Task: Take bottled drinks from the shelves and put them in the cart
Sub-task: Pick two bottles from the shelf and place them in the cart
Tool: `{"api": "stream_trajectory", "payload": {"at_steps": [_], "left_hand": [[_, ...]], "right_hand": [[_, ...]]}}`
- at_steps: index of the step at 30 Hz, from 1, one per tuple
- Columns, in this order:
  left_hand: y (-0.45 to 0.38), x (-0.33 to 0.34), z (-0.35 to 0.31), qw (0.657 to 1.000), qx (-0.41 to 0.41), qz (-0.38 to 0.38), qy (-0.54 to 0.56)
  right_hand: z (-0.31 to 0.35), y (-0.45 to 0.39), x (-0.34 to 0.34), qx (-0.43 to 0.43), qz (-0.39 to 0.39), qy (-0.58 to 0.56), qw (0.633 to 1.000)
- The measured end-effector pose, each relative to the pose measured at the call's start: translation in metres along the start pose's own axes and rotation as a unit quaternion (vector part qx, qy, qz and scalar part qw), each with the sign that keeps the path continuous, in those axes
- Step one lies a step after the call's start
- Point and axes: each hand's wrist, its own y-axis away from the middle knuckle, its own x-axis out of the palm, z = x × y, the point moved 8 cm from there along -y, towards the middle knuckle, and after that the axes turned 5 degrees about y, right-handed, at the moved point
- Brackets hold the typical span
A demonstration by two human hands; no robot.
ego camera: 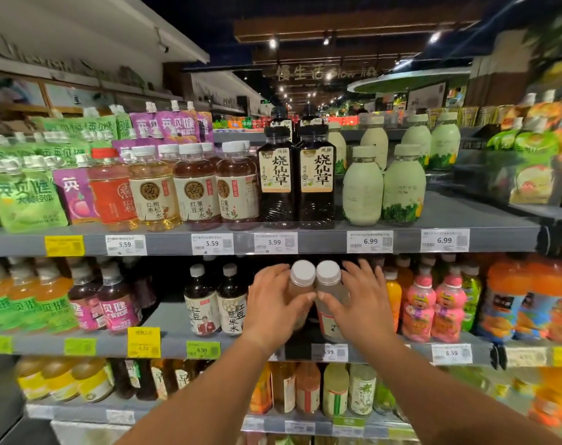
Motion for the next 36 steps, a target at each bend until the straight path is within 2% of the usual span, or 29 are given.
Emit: {"api": "stream_trajectory", "payload": {"at_steps": [4, 8, 12, 17, 24, 29, 36], "left_hand": [[0.021, -0.008, -0.003, 0.993, -0.029, 0.027, 0.109], [0.044, -0.023, 0.001, 0.983, -0.061, 0.019, 0.171], [0.074, -0.056, 0.014, 0.987, -0.097, -0.014, 0.125], [0.121, -0.117, 0.033, 0.983, -0.146, -0.09, 0.068], [0.23, -0.227, 0.071, 0.958, -0.219, -0.182, -0.026], [0.308, -0.33, 0.094, 0.921, -0.268, -0.263, -0.107], [0.406, -0.435, 0.139, 0.861, -0.339, -0.357, -0.127]], "right_hand": [[0.012, 0.024, -0.012, 0.005, 0.016, -0.079, 0.997], [0.032, 0.047, -0.019, 0.03, 0.089, -0.229, 0.969], [0.062, 0.062, -0.021, 0.027, 0.138, -0.28, 0.949], [0.119, 0.081, -0.011, -0.009, 0.183, -0.306, 0.934], [0.248, 0.132, 0.001, -0.096, 0.243, -0.369, 0.892], [0.366, 0.179, 0.002, -0.168, 0.293, -0.422, 0.841], [0.512, 0.24, 0.007, -0.242, 0.337, -0.458, 0.786]]}}
